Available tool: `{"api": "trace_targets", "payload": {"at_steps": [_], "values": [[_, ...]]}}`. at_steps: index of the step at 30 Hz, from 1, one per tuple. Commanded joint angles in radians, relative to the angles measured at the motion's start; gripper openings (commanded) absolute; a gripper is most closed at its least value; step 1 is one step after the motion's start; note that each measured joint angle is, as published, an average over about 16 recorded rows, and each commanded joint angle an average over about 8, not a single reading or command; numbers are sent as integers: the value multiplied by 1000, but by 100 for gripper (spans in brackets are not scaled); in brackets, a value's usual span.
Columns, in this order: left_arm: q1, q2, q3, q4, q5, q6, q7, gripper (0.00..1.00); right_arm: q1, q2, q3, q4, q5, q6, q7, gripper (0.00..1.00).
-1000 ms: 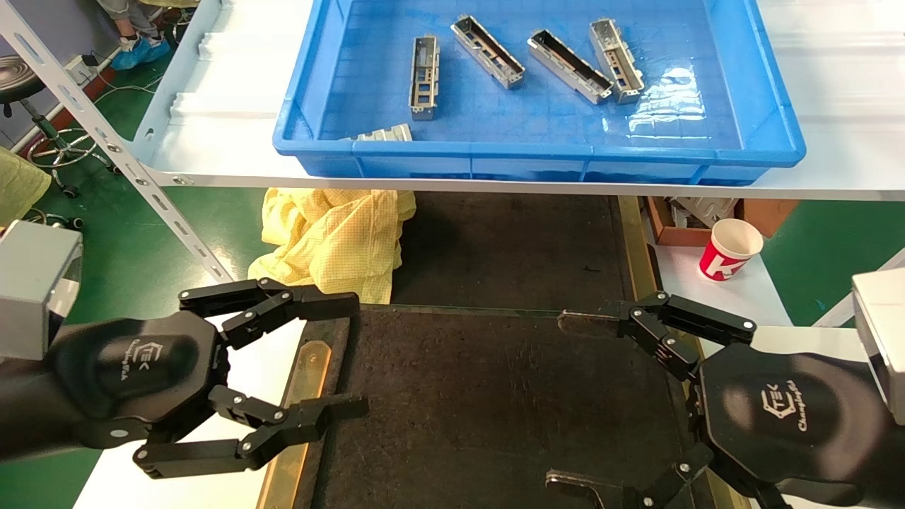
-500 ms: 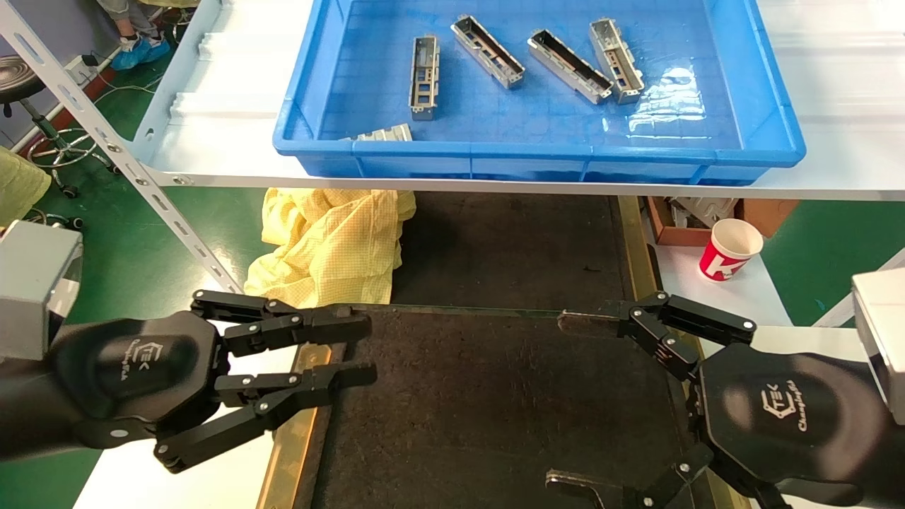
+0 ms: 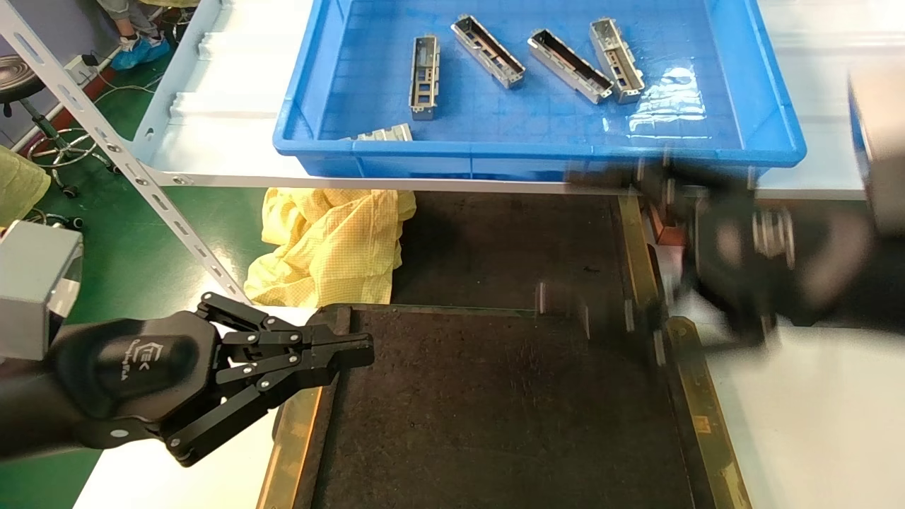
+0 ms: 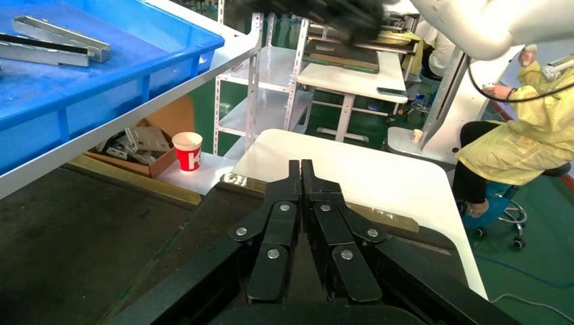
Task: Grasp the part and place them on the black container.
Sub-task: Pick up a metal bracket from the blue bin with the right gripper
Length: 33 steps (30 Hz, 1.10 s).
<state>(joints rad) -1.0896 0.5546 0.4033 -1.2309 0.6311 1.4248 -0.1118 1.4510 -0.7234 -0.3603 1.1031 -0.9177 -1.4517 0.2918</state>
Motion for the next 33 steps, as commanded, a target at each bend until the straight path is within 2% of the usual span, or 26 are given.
{"api": "trace_targets", "payload": {"at_steps": [1, 8, 14, 18, 23, 33], "values": [[0, 0, 0, 0, 0, 0, 0, 0, 88, -27, -20, -44, -50, 16, 29, 100], [0, 0, 0, 0, 0, 0, 0, 0, 372, -187, -124, -378, -269, 66, -5, 100], [0, 0, 0, 0, 0, 0, 0, 0, 522, -322, -195, -638, -432, 209, -102, 100], [0, 0, 0, 0, 0, 0, 0, 0, 573, -397, -231, -762, -502, 287, -159, 100], [0, 0, 0, 0, 0, 0, 0, 0, 616, -463, -262, -879, -555, 344, -223, 100], [0, 0, 0, 0, 0, 0, 0, 0, 656, -522, -272, -1009, -573, 374, -305, 100]]}}
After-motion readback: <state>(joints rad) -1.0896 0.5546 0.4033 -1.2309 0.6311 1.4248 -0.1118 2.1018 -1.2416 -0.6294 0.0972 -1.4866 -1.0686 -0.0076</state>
